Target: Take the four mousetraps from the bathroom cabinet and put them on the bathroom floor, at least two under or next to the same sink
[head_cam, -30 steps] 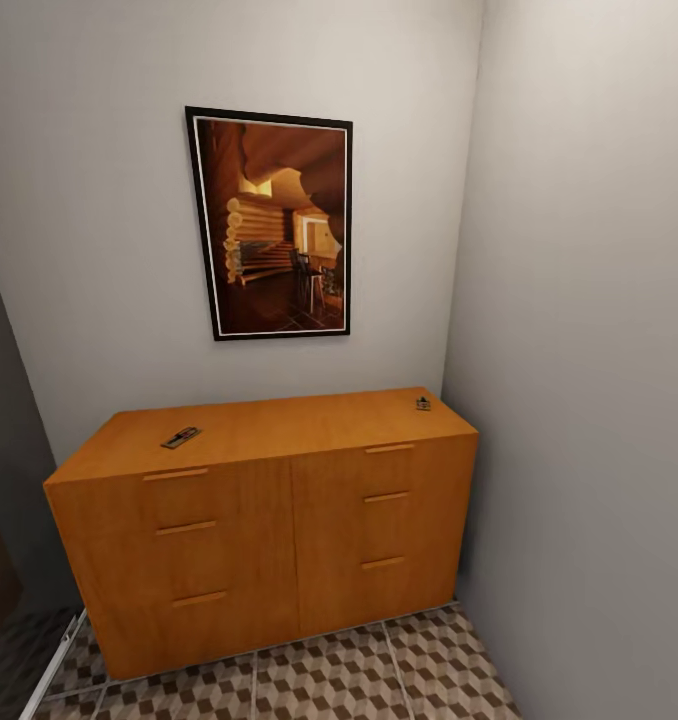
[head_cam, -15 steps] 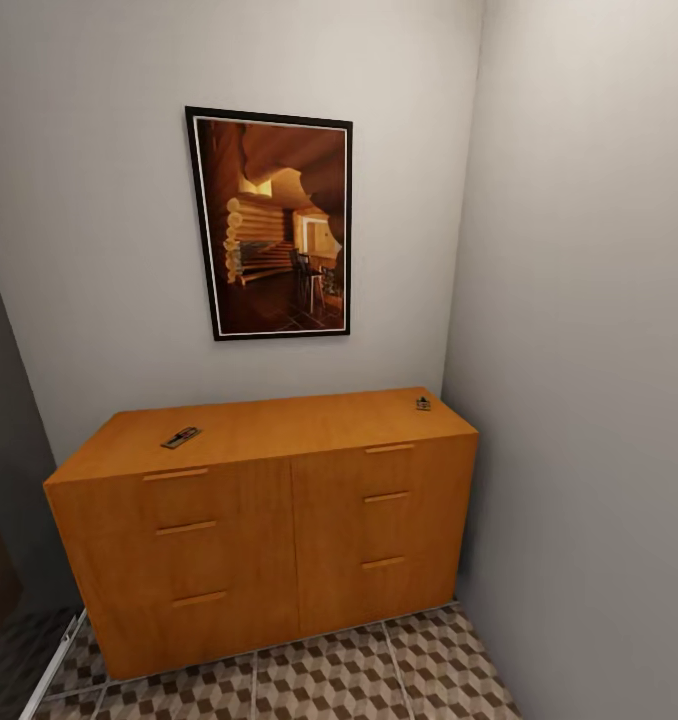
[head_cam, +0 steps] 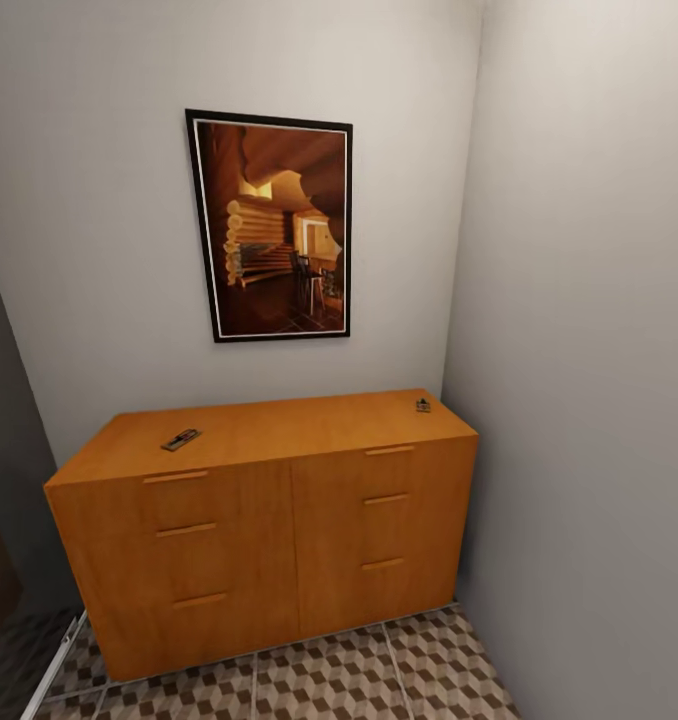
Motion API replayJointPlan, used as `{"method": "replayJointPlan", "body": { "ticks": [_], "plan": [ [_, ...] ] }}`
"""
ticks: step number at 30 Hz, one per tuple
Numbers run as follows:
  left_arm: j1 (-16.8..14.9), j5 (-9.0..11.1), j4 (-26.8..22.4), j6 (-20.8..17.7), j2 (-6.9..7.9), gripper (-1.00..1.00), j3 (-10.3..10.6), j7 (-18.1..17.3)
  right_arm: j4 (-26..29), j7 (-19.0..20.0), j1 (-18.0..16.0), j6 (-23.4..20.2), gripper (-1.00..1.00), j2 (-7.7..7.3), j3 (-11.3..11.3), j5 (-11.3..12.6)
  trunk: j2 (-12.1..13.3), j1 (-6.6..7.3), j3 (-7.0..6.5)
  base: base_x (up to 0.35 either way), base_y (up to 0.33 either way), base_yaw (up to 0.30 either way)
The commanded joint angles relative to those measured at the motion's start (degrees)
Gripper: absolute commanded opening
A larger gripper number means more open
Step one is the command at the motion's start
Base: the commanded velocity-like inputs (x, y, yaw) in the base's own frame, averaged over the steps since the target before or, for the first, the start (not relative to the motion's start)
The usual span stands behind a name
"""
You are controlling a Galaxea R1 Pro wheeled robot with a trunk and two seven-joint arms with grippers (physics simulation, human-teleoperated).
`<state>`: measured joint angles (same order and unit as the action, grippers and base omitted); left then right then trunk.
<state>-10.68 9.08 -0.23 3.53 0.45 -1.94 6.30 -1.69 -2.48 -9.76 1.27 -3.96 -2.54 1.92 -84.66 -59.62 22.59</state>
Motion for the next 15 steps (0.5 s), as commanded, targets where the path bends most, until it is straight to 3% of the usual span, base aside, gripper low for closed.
{"method": "replayJointPlan", "body": {
  "ticks": [1, 15],
  "plan": [
    [-0.04, 0.30, 0.05, 0.18, -0.01, 1.00, -0.16, 0.03, -0.15, -0.10, -0.08, 0.13, 1.00, 0.01, -0.27, 0.19, 0.38, 0.23, -0.12, 0.000, 0.000, 0.000],
    [-0.04, 0.32, 0.05, 0.08, -0.01, 1.00, -0.16, 0.03, -0.15, -0.07, -0.08, 0.13, 1.00, 0.01, -0.27, 0.19, 6.00, 3.31, -2.64, 0.000, 0.000, 0.000]
  ]
}}
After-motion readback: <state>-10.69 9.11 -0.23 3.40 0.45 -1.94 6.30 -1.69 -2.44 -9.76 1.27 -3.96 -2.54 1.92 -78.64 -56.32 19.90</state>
